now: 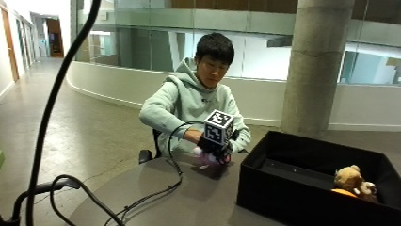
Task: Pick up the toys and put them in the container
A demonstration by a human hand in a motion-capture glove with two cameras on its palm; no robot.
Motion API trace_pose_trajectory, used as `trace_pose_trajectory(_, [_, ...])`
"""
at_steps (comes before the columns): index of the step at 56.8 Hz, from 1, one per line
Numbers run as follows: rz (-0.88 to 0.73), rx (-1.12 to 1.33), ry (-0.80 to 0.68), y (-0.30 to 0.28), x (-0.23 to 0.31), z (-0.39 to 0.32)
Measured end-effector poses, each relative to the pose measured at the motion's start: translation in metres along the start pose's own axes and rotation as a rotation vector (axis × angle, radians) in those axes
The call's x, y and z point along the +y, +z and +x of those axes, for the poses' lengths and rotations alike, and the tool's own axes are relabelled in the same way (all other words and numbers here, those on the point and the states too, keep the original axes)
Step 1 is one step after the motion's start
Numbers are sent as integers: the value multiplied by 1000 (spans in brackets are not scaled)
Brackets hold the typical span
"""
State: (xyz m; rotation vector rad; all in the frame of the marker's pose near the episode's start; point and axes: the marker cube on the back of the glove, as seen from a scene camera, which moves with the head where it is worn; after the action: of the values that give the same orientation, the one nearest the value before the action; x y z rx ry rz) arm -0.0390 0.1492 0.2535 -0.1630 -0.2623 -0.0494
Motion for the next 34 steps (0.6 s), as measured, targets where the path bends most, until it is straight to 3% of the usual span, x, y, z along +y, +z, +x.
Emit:
trace_pose_trajectory(4, [-118, 0, -7, -12, 2, -14])
trace_pose_trajectory(9, [-151, 12, -29, -44, 1, -29])
trace_pose_trajectory(16, [-111, 27, -126, -148, -31, -5])
trace_pose_trajectory(22, [7, 105, -154, -201, -50, -32])
trace_pose_trajectory(29, [275, 231, -47, -241, -82, -70])
trace_pose_trajectory(34, [363, 227, -98, -259, -102, -91])
